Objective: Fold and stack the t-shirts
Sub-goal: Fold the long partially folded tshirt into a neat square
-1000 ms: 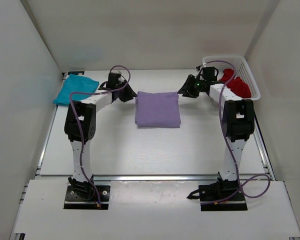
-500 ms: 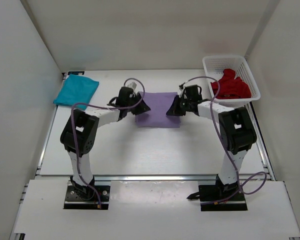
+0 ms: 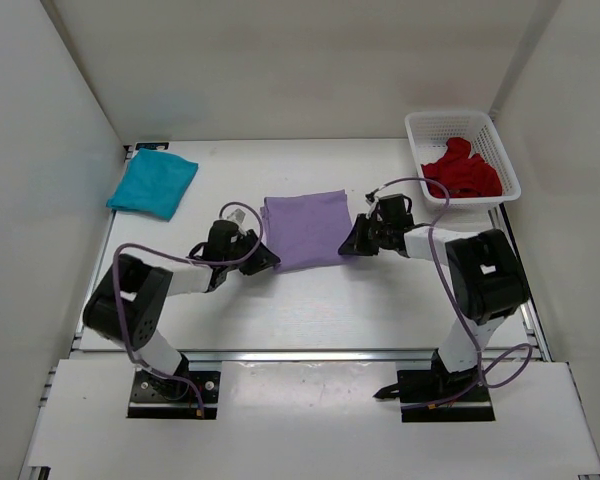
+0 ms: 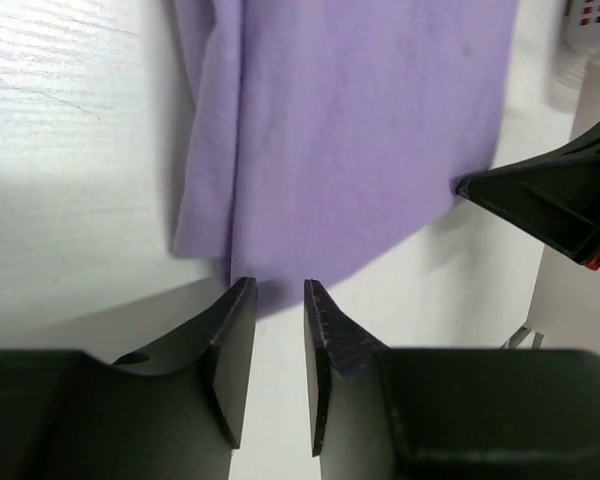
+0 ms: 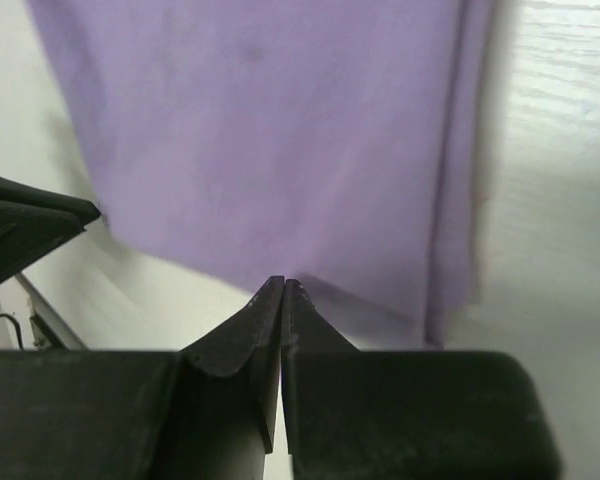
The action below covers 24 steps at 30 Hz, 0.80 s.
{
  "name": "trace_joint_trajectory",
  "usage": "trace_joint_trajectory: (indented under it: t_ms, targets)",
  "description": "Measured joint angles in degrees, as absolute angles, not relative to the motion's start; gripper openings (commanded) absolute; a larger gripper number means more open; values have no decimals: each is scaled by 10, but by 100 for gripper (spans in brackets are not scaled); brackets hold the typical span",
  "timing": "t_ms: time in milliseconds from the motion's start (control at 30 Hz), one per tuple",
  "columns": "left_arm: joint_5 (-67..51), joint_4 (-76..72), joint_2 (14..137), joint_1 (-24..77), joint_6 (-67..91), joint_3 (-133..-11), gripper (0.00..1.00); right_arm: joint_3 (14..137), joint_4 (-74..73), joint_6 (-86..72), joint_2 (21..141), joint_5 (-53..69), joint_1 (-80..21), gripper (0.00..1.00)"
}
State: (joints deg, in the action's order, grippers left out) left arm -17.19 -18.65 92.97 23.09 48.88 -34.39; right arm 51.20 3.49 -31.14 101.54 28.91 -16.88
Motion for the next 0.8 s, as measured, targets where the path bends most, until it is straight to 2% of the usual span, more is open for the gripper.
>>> trace_joint_trajectory:
  t_ms: [133,267,533,667,800]
  targets:
    - [-157,-164,861,230,483,-339,40,510,17,-305,962,291,-168,2]
    - [-151,-146,880,229,475,-411,40,581,-1,-298,970,297,-157,0]
    - [-157,-124,1089,205,464,-644,37,785,-11,-297,1149,314,-135,0]
    - [-158,-109,1160,179,465,-682,39,876,-39,-293,1251,320,-127,0]
    - [-164,-105,1186,150,471,-684,39,898,-42,-303,1303,334,-119,0]
